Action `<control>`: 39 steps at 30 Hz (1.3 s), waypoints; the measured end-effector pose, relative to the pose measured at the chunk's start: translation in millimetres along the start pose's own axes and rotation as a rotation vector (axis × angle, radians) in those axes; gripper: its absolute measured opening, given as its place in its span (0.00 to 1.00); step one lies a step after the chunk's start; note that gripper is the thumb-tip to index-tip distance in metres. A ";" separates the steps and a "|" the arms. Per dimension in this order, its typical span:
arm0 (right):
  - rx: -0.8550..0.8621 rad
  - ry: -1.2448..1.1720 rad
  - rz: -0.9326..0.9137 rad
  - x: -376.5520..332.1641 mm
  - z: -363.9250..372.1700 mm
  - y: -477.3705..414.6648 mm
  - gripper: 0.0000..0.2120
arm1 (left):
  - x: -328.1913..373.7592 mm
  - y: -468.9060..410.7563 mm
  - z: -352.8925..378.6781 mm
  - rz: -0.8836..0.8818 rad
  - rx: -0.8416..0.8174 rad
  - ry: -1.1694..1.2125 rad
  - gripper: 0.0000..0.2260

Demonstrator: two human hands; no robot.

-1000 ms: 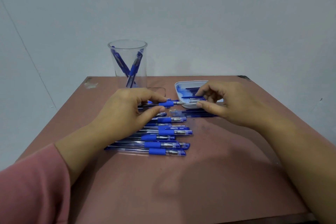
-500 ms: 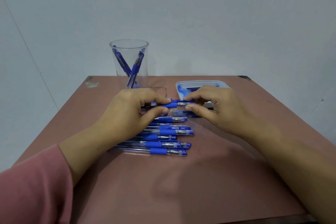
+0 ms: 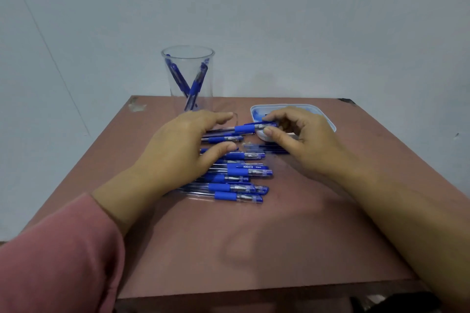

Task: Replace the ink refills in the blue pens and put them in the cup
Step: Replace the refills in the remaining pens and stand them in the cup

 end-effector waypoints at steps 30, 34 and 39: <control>0.162 -0.013 -0.045 -48.1 40.7 -143.3 0.14 | -6.1 51.8 11.4 -0.115 -0.357 -0.184 0.43; 0.128 0.019 -0.036 -44.1 37.8 -124.7 0.13 | -6.8 51.6 12.0 -0.117 -0.360 -0.189 0.42; -0.039 0.140 0.028 -21.5 29.7 -83.3 0.07 | -7.2 51.3 12.1 -0.116 -0.369 -0.187 0.43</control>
Point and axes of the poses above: each hand's wrist, its own y-axis away from the middle knuckle, its own z-axis out of the palm, x = y × z, the point moved 3 cm from there along -y, towards the middle knuckle, and after that the axes turned 5 degrees about -y, right-handed, at the moved point
